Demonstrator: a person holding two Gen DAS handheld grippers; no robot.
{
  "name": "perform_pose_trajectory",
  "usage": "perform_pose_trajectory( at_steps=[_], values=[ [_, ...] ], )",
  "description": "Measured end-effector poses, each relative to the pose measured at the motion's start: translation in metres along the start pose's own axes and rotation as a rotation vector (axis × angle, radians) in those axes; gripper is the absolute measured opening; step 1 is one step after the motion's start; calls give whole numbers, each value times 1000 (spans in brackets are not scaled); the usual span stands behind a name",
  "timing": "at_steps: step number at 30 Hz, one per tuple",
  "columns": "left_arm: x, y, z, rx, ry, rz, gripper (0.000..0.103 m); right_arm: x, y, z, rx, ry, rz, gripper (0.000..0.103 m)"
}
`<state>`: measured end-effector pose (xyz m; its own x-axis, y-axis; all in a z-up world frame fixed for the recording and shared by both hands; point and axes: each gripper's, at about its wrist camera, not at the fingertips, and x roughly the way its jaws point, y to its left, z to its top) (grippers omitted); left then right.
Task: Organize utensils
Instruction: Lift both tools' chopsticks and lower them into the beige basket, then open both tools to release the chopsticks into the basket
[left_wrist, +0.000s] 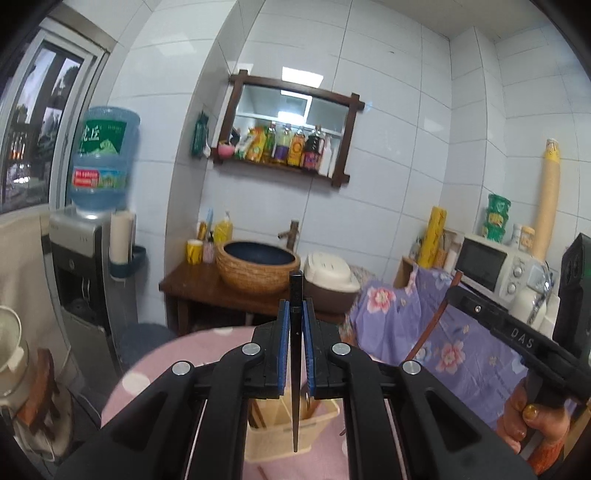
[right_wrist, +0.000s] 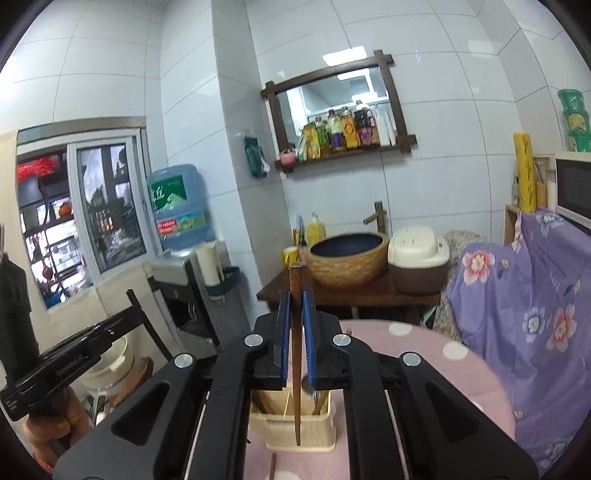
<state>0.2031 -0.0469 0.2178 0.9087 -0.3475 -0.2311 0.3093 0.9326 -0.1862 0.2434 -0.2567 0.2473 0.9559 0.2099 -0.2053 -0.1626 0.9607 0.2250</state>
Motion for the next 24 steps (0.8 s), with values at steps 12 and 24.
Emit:
perform_pose_trajectory(
  at_steps=[12, 24],
  values=[
    [78, 17, -47, -31, 79, 123, 8, 75, -6, -61, 10, 63, -72, 8],
    [105, 31, -113, -39, 200, 146, 8, 99, -25, -122, 40, 169, -73, 8]
  ],
)
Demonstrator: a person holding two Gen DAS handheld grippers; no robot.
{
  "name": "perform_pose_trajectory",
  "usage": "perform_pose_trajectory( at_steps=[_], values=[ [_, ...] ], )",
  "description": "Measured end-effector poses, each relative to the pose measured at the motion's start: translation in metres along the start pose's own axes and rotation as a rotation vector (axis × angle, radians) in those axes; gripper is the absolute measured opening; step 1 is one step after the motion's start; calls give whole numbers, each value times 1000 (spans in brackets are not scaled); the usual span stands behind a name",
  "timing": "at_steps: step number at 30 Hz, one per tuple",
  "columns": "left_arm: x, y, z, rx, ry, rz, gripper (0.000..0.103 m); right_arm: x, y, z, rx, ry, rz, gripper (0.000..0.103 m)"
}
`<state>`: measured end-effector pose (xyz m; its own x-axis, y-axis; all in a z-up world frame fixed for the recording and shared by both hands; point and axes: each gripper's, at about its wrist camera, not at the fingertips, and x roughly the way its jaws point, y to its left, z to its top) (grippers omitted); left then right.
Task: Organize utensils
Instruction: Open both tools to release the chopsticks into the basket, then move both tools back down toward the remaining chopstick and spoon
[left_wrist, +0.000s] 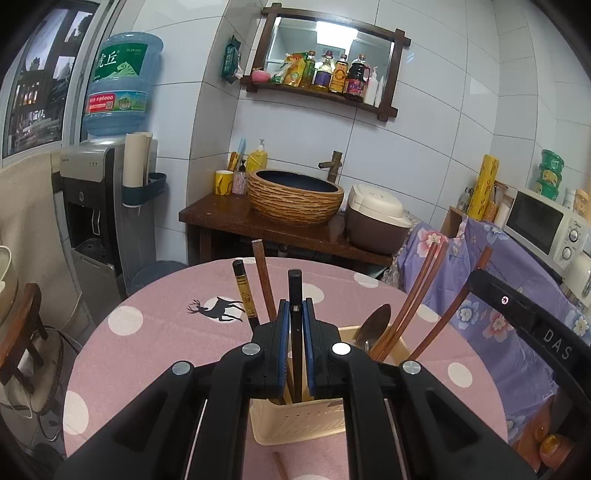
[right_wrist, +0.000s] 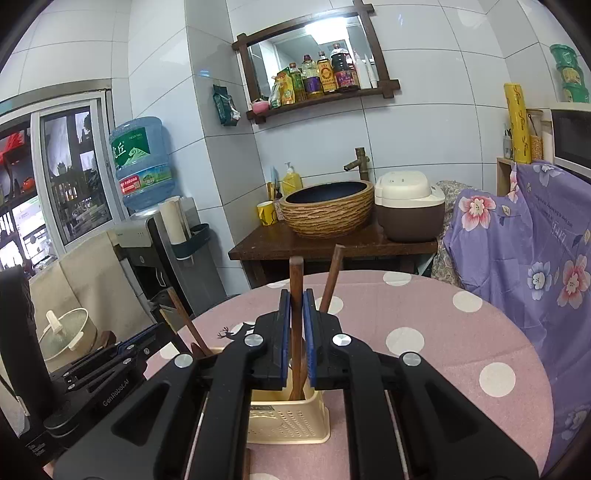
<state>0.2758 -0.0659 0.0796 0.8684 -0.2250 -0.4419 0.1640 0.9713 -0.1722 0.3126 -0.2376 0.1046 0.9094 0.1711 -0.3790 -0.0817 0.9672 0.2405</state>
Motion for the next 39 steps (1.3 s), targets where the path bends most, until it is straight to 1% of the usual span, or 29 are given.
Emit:
perform_pose_trajectory(
  at_steps=[2, 4, 5, 6, 7, 8, 9, 10, 11, 13, 14, 15, 17, 19, 22, 27, 32, 35, 39],
  values=[
    [0, 0, -1, 12, 0, 1, 8, 2, 0, -4, -2, 8, 9, 8],
    [0, -2, -2, 17, 6, -18, 9, -1, -1, -7, -7, -13, 3, 8],
    [-2, -2, -3, 20, 5, -19, 11, -3, -1, -8, -8, -26, 1, 8],
    [-3, -2, -4, 23, 5, -18, 15, -6, -2, -8, -11, -35, 1, 9],
    [-7, -2, -6, 25, 1, -17, 34, -10, -2, -9, -14, -41, 1, 12],
    [-11, -1, -7, 23, -8, -13, 56, -14, -2, -11, -15, -45, -1, 29],
    [-18, 1, -11, 20, -25, -7, 62, -19, -2, -13, -14, -54, -1, 45],
    [-23, 1, -14, 22, -37, -4, 65, -28, -2, -16, -13, -79, -4, 67],
    [-28, 2, -18, 33, -41, -3, 67, -39, -2, -20, -23, -110, -14, 69],
    [-36, 2, -30, 53, -26, -1, 72, -53, 2, -28, -66, -127, -36, 70],
    [-38, 2, -36, 60, -15, 1, 76, -60, 3, -34, -84, -123, -45, 72],
    [-41, 4, -43, 62, -2, 3, 78, -64, 3, -41, -92, -115, -53, 76],
    [-43, 8, -56, 62, 22, 10, 82, -69, 0, -54, -94, -84, -76, 76],
    [-43, 14, -71, 55, 56, 36, 84, -71, -6, -67, -84, -37, -98, 76],
    [-41, 22, -91, 46, 115, 65, 84, -67, -15, -91, -64, 49, -134, 76],
    [-40, 32, -120, 48, 176, 117, 84, -58, -29, -133, -34, 185, -172, 76],
    [-38, 44, -146, 27, 240, 130, 84, -48, -38, -168, -10, 271, -218, 76],
    [-37, 46, -155, 26, 259, 135, 84, -37, -40, -185, 11, 338, -214, 76],
    [-37, 47, -159, 23, 268, 135, 84, -20, -31, -201, 23, 415, -178, 76]
  ],
)
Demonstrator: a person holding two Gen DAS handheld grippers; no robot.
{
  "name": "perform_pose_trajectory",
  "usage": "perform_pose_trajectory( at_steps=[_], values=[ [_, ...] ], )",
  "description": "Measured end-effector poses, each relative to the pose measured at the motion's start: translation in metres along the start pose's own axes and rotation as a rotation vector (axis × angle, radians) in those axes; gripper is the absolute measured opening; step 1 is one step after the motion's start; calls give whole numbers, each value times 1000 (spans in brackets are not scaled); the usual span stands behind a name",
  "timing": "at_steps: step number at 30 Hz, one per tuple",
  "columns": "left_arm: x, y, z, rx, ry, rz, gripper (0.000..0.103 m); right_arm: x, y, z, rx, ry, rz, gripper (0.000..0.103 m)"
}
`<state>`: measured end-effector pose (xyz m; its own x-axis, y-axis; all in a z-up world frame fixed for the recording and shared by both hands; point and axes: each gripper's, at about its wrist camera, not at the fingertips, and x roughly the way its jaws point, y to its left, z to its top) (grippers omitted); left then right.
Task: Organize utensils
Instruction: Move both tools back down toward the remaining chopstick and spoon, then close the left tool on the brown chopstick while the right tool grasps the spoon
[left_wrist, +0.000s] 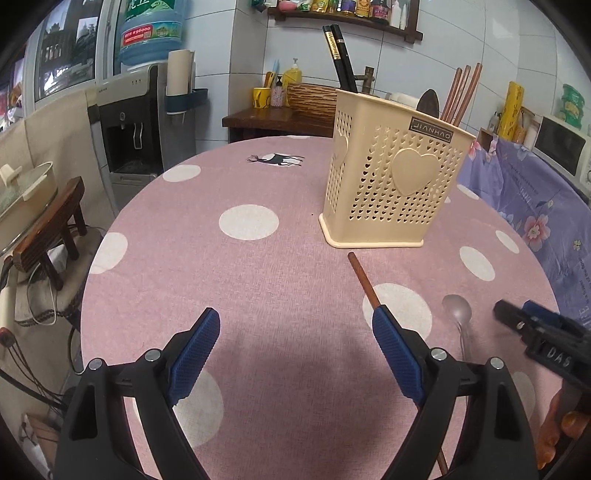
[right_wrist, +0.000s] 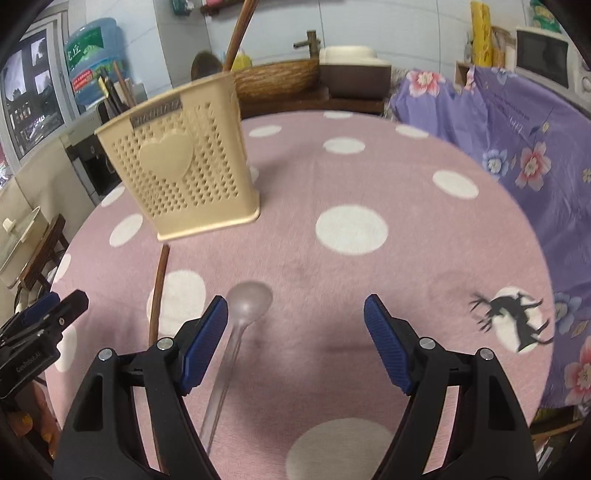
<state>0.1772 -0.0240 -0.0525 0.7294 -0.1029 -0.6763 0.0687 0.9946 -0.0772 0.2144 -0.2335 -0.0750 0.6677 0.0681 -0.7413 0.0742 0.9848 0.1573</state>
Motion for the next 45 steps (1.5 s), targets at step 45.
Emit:
perform_pose_trajectory(
  at_steps=[45],
  values=[
    [8, -10, 1, -3, 25, -61, 84, -58, 11, 26, -21, -200, 138, 37]
  ],
)
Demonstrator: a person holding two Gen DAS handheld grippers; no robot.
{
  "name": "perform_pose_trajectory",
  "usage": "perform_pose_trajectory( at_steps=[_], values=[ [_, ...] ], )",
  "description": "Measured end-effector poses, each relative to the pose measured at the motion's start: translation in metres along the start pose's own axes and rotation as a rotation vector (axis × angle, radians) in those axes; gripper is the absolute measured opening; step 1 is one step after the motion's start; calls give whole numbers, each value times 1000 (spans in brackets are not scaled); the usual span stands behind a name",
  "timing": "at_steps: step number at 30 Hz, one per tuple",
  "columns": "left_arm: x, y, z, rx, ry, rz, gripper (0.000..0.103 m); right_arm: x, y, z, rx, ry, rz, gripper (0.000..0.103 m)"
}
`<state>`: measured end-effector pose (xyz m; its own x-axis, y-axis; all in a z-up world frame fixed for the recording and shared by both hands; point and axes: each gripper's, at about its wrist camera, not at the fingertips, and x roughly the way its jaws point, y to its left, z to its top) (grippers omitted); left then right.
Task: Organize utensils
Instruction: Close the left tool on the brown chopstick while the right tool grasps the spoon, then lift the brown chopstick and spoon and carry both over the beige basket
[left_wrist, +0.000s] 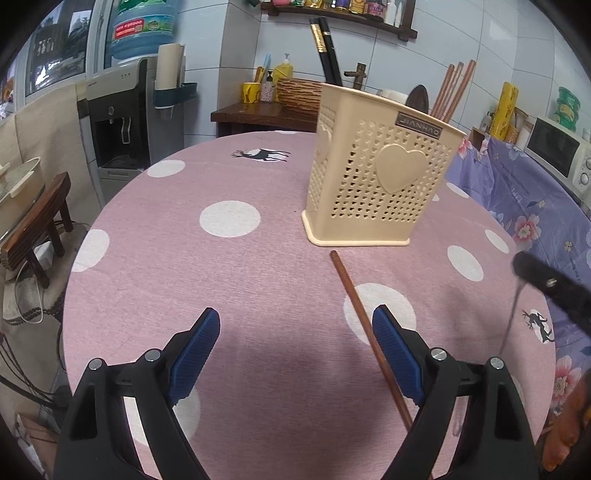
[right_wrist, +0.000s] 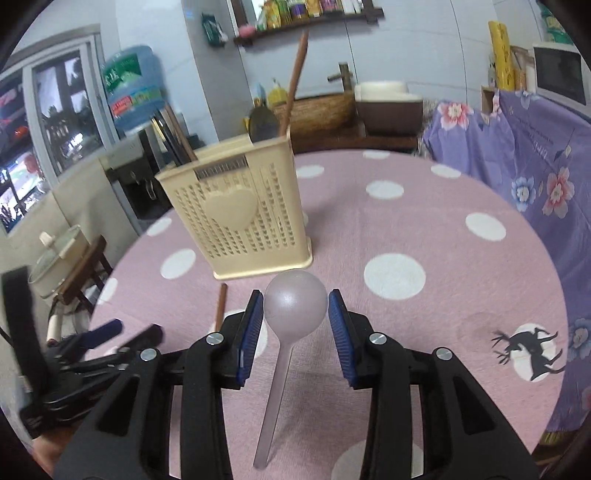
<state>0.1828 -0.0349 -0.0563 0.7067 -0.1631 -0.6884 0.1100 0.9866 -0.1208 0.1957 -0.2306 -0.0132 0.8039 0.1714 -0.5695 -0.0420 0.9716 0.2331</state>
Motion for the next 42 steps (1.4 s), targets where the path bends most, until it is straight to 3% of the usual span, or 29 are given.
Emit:
perform_pose_trajectory(
  at_steps=[6, 15, 17, 27, 29, 42],
  values=[
    [13, -19, 5, 28, 41, -46, 76, -25, 2, -1, -40, -65, -7, 37],
    [55, -40, 14, 54, 155, -39, 43, -31, -1, -3, -41, -87, -23, 37],
    [65, -44, 17, 67, 172, -6, 33, -31, -2, -3, -39, -89, -24, 37],
    [79, -54, 24, 120, 178, 87, 19, -29, 2, -4, -50, -93, -33, 37],
    [81, -52, 26, 114, 176, 92, 12, -29, 2, -4, -52, -92, -33, 37],
    [83, -46, 32, 55, 178, 57, 8, -29, 2, -3, -39, -94, -50, 37]
  ],
)
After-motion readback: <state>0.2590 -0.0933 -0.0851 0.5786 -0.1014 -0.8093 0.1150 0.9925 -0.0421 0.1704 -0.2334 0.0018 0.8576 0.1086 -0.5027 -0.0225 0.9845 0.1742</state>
